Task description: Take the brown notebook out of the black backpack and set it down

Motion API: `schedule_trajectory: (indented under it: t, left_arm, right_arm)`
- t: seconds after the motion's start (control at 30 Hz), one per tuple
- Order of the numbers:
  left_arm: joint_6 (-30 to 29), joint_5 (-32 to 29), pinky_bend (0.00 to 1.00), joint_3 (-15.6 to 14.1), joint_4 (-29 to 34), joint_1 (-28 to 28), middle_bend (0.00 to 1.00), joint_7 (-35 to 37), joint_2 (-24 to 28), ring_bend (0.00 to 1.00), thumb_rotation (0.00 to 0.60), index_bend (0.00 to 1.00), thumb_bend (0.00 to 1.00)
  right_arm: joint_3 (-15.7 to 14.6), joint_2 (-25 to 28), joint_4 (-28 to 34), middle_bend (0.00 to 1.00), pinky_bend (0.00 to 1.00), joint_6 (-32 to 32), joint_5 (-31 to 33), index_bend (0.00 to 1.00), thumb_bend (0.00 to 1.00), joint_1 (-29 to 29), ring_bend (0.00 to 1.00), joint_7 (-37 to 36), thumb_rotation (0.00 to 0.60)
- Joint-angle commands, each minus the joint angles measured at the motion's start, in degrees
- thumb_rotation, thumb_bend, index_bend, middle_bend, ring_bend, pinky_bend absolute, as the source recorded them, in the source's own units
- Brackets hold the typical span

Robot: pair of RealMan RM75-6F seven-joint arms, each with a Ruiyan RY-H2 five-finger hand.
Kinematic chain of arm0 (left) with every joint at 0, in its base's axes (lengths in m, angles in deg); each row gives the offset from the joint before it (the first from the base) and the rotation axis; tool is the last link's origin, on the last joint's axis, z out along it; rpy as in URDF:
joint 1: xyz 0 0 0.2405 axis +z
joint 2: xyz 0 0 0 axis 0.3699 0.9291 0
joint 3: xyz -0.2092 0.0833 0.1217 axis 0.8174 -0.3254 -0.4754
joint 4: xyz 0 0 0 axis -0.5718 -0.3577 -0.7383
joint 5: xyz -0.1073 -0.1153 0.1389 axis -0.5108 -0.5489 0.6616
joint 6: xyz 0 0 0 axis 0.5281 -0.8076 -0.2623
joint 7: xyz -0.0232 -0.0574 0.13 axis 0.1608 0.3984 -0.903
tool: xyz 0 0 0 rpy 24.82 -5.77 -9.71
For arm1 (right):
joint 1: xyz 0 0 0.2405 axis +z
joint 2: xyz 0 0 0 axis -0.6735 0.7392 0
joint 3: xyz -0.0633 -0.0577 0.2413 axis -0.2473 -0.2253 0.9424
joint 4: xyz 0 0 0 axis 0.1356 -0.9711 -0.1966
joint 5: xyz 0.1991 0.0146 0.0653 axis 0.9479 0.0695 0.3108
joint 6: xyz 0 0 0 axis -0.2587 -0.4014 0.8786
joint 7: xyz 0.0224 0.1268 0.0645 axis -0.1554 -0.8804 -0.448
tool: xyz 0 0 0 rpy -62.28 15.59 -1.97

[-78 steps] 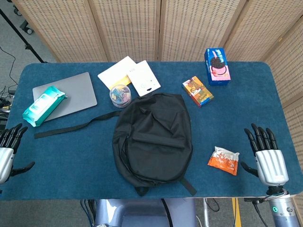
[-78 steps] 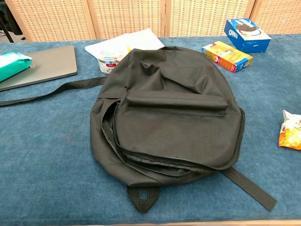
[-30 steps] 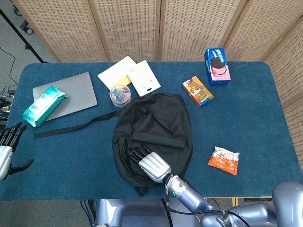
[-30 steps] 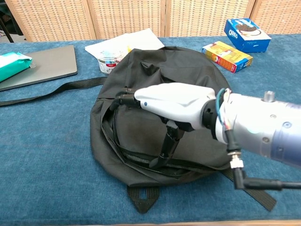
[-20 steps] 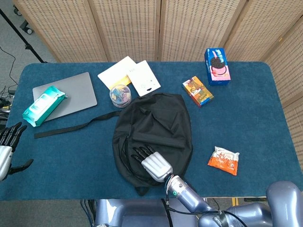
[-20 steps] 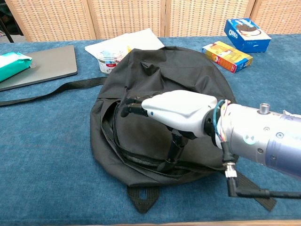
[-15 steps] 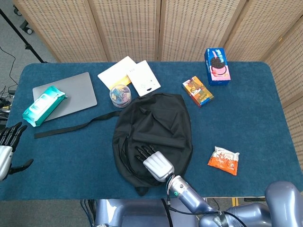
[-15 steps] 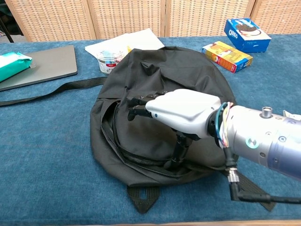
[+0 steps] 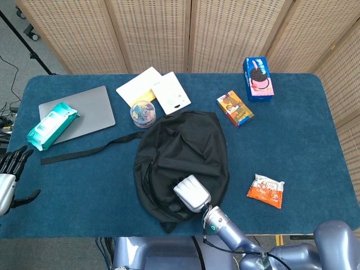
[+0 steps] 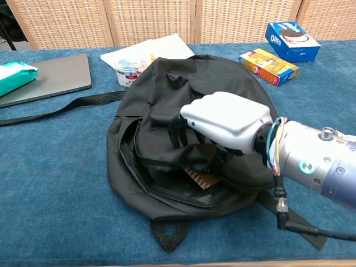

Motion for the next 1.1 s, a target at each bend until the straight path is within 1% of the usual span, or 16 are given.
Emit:
schedule_trajectory:
  t: [0.03,0.1,0.23,0.3,0.37,0.5,0.57,0.63,0.67,0.77,0.83,0.97,1.1]
  left_arm:
    - [0.2,0.3,0.00,-0.1,0.0,-0.1,0.00,-0.3,-0.1,0.00,0.600,0.00,0.20]
    - [0.4,0.6,0.00,-0.2,0.0,-0.2,0.00,-0.4,-0.2,0.00,0.600,0.00,0.20]
    - [0.6,2.1,0.00,-0.5,-0.1,-0.6,0.00,-0.1,-0.5,0.00,0.600,0.00,0.20]
    - [-0.5,6.2,0.00,-0.8,-1.7,-1.3,0.00,1.7,-1.5,0.00,0.600,0.00,0.20]
    - [-2.0,10.9,0.00,-1.6,-4.7,-2.0,0.00,4.0,-3.5,0.00,0.600,0.00,0.20]
    - [-2.1,17.2,0.00,-2.8,-7.9,-4.4,0.00,6.2,-6.6,0.00,0.600,0.00,0.20]
    - [-1.6,20.2,0.02,-3.1,-9.1,-6.1,0.00,6.1,-8.2,0.00,0.600,0.02,0.20]
    - [-1.2,22.0,0.07,-3.2,-10.0,-7.4,0.00,5.5,-9.5,0.00,0.600,0.08,0.20]
    - [-0.5,23.4,0.08,-3.3,-10.3,-8.5,0.00,5.1,-10.3,0.00,0.600,0.10,0.20]
    - [0.7,24.9,0.10,-3.3,-10.7,-10.4,0.00,4.7,-11.5,0.01,0.600,0.17,0.20]
    - [1.7,25.8,0.11,-3.2,-10.9,-11.7,0.00,4.5,-12.4,0.03,0.600,0.20,0.21]
    - [7.0,27.4,0.13,-4.0,-12.0,-15.7,0.00,4.1,-15.8,0.04,0.600,0.21,0.21]
    - [10.3,28.0,0.15,-5.1,-13.6,-18.1,0.00,3.9,-19.1,0.05,0.600,0.21,0.21]
  right_arm:
    - [1.2,-0.2,-2.6,0.52,0.65,0.3,-2.0,0.53,0.57,-0.3,0.59,-3.9,0.600]
    - [2.1,0.0,-3.1,0.54,0.66,1.0,-2.0,0.54,0.64,-0.3,0.60,-5.4,0.600]
    - [3.7,0.3,-3.3,0.58,0.68,1.7,-1.8,0.58,0.67,-0.1,0.63,-7.7,0.600]
    - [5.3,0.5,-3.0,0.60,0.68,2.5,-0.8,0.61,0.67,0.2,0.65,-9.2,0.600]
    - [7.2,0.9,-2.5,0.62,0.69,3.9,0.9,0.63,0.67,0.9,0.67,-10.3,0.600]
    - [10.6,1.7,-1.4,0.65,0.70,6.3,5.8,0.67,0.67,2.3,0.70,-10.3,0.600]
    - [12.4,1.9,-0.8,0.65,0.70,7.0,9.6,0.67,0.67,3.0,0.70,-9.3,0.600]
    - [13.7,2.0,-0.2,0.65,0.70,7.3,12.9,0.67,0.67,3.6,0.70,-8.1,0.600]
    - [14.6,2.0,0.1,0.65,0.70,7.4,15.2,0.67,0.67,4.0,0.70,-7.6,0.600]
    - [15.9,2.3,0.5,0.65,0.70,7.5,18.7,0.67,0.67,4.8,0.70,-6.6,0.600]
    - [16.5,2.6,0.6,0.65,0.70,7.8,20.8,0.67,0.67,5.4,0.70,-5.9,0.600]
    - [18.1,4.5,1.8,0.65,0.70,8.9,26.7,0.67,0.68,7.2,0.70,-4.3,0.600]
    - [18.1,6.0,2.9,0.65,0.70,9.2,29.4,0.67,0.71,8.4,0.70,-3.5,0.600]
